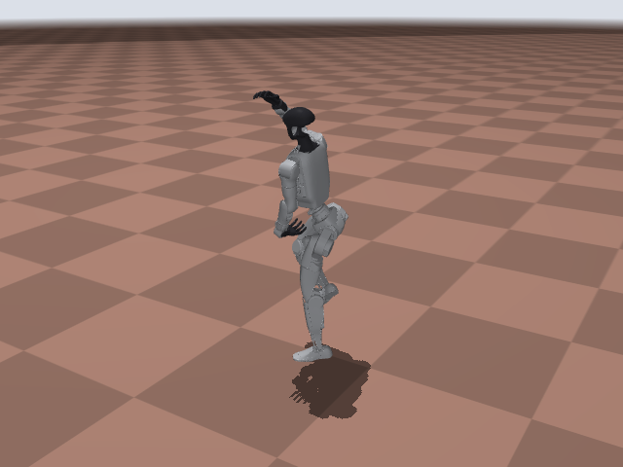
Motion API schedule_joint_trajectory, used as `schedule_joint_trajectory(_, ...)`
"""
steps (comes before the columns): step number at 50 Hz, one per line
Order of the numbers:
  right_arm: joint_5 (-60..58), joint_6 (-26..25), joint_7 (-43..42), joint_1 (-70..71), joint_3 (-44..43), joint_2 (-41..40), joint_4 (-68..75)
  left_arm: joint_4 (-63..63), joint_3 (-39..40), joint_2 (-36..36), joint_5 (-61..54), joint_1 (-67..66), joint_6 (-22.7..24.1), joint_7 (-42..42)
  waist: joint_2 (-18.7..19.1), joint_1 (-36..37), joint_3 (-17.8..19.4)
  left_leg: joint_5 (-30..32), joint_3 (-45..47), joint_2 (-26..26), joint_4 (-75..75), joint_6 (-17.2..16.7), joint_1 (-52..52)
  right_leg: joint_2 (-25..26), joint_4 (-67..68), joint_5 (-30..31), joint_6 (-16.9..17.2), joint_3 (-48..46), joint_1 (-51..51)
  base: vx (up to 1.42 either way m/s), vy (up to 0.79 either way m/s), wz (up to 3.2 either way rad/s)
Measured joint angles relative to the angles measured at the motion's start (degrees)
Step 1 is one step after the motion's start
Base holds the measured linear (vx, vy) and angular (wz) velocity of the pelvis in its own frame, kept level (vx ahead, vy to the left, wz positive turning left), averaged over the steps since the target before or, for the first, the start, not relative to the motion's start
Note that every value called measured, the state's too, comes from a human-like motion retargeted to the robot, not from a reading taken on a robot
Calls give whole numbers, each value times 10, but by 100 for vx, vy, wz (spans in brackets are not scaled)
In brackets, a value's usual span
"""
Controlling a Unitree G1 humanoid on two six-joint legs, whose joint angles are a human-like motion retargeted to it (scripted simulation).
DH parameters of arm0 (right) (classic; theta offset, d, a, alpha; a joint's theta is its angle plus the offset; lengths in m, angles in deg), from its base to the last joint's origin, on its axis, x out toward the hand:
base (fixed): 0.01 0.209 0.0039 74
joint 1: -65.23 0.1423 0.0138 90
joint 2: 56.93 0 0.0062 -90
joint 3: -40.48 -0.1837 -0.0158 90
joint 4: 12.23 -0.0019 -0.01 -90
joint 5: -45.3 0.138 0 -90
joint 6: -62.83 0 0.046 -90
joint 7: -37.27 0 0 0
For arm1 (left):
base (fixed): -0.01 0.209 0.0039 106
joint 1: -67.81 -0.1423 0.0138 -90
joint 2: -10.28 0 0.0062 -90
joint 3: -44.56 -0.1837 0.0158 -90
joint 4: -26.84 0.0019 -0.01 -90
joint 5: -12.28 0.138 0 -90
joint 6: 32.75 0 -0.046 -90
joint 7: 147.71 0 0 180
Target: Kungfu
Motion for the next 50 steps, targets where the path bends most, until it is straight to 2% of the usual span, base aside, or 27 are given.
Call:
schedule_joint_trajectory(4,-74,14,41,47,-37,-11,62,-6,27,-10,33,-23,11,-2,1,-15,0,0,-1,-6,-13,-2,26,25,1,-16,5,11,-37,13,0,45)
schedule_joint_trajectory(10,-152,68,33,55,-48,-16,89,-25,34,26,32,-13,20,0,3,-43,0,-7,-3,-17,-22,-15,58,19,-42,-37,-16,47,-47,12,1,45)
schedule_joint_trajectory(19,-136,73,27,28,-50,-18,98,-34,25,51,18,-19,9,-6,-3,-55,0,-21,12,-19,-26,-39,82,12,-48,-68,-21,53,-51,3,1,8)
schedule_joint_trajectory(24,-120,66,12,17,-44,-22,88,-32,29,50,8,-24,6,-12,-2,-59,0,-19,21,-18,-26,-38,83,12,-40,-79,-19,51,-51,0,0,0)
schedule_joint_trajectory(32,-38,50,-39,-28,-17,-71,57,-43,41,31,-59,7,-4,-61,-2,-60,0,-13,45,-26,-29,-41,77,13,-46,-87,-16,73,-54,-2,0,-25)
schedule_joint_trajectory(41,91,56,-65,-150,62,-187,19,-81,68,-20,-162,111,31,-141,0,-31,0,0,73,-31,-15,-42,38,47,-93,-70,-3,131,-70,-10,1,-41)
schedule_joint_trajectory(45,179,85,-59,-226,124,-264,40,-100,85,-43,-183,163,58,-163,-12,-20,29,-3,57,-36,31,-23,4,72,-168,-46,12,196,-56,-18,0,-2)
schedule_joint_trajectory(50,301,146,28,-349,215,-375,128,-107,88,-66,-184,216,95,-171,-49,-16,74,-61,27,-53,163,24,-76,118,-348,1,34,331,-4,-16,-1,37)
